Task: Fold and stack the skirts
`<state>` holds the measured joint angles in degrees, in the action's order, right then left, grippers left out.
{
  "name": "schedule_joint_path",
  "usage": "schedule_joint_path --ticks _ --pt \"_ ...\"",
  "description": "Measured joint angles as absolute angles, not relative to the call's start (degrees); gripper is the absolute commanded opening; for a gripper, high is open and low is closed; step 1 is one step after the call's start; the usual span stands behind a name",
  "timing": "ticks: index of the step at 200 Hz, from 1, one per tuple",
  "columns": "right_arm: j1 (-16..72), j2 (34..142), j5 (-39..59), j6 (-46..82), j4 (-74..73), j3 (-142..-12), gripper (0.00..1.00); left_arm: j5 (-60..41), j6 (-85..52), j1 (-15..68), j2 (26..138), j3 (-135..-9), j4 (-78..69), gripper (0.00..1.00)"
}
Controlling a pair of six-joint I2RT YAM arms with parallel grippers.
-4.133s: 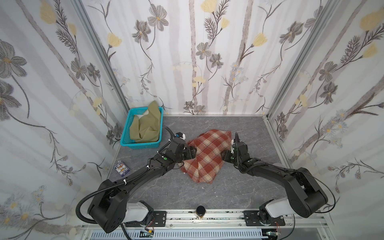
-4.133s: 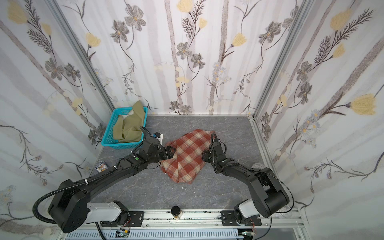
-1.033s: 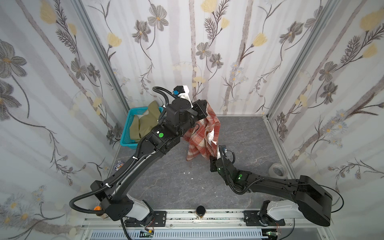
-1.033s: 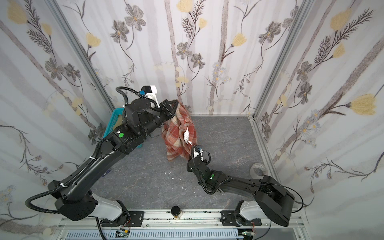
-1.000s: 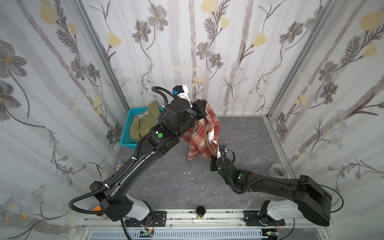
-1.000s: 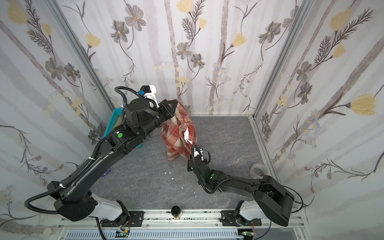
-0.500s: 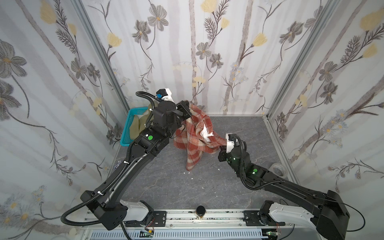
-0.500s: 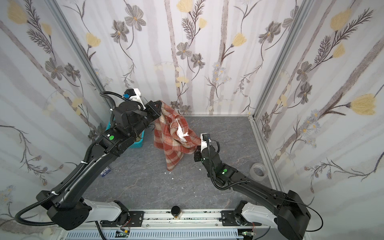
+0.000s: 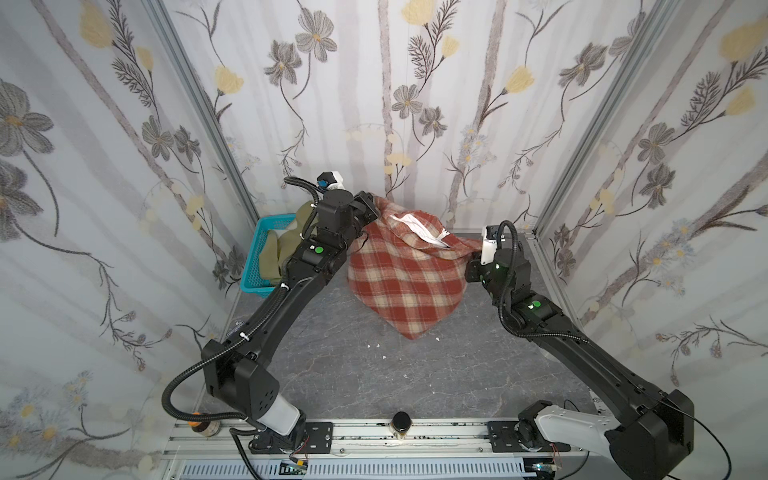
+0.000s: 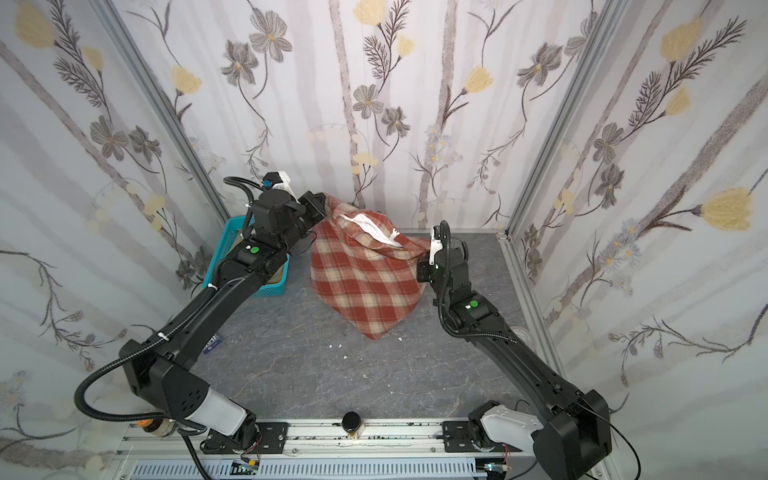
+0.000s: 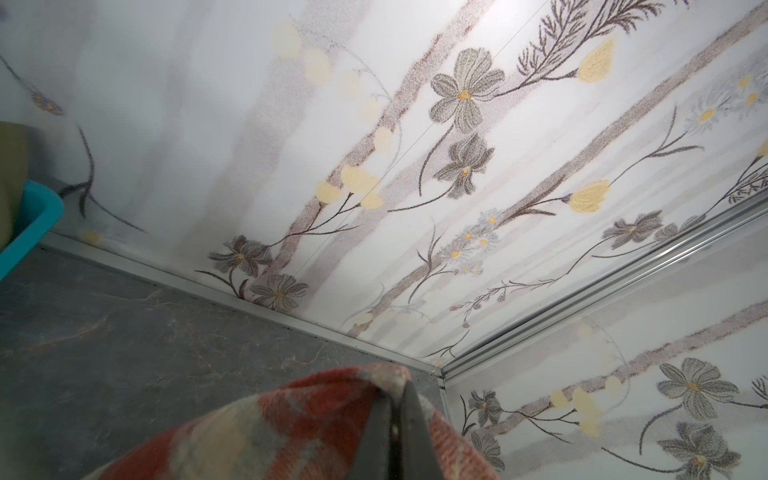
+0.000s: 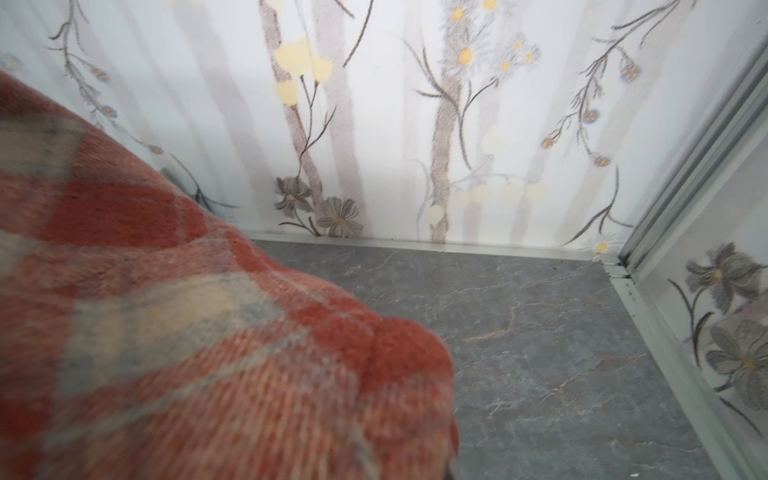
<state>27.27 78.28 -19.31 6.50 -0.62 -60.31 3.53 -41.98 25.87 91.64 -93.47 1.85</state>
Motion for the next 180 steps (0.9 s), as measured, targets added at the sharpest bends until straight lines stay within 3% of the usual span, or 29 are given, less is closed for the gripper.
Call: schedule_joint_path --ticks 48,96,114,125,131,135,139,164,180 --pt "25.54 80.93 -20.10 1.32 0.14 -68.66 0.00 -1.52 -40.93 23.86 92.44 -88.99 -11.62 0.00" --pt "29.65 76.77 -21.43 1.65 0.16 -55.86 0.00 -2.59 -41.87 23.40 81.62 -63.77 -19.64 0.00" --pt "33.80 76.64 -22.48 4.27 1.02 -49.67 0.00 -2.39 -43.77 23.31 78.91 -52.75 -19.86 0.13" --pt "36.69 77.14 -22.90 7.16 1.83 -46.70 0.00 -2.39 -45.10 23.29 77.71 -46.74 -19.46 0.41" --pt "38.20 77.71 -22.83 9.15 2.28 -45.34 0.20 -2.42 -45.58 23.29 77.06 -44.12 -19.22 0.58" --pt "39.18 78.11 -22.65 10.70 2.17 -44.21 0.35 -2.44 -46.17 23.31 76.42 -42.28 -18.96 0.62" --pt "39.94 78.41 -22.31 12.10 1.83 -43.16 0.44 -2.48 -46.68 23.31 75.83 -40.64 -18.79 0.65" --pt "43.88 80.34 -19.14 20.84 1.98 -36.58 0.65 -1.93 -48.27 23.31 70.50 -34.33 -18.26 0.82" --pt "45.67 80.42 -16.86 24.93 1.93 -34.57 0.72 -1.26 -48.64 23.31 67.13 -33.52 -17.23 0.84"
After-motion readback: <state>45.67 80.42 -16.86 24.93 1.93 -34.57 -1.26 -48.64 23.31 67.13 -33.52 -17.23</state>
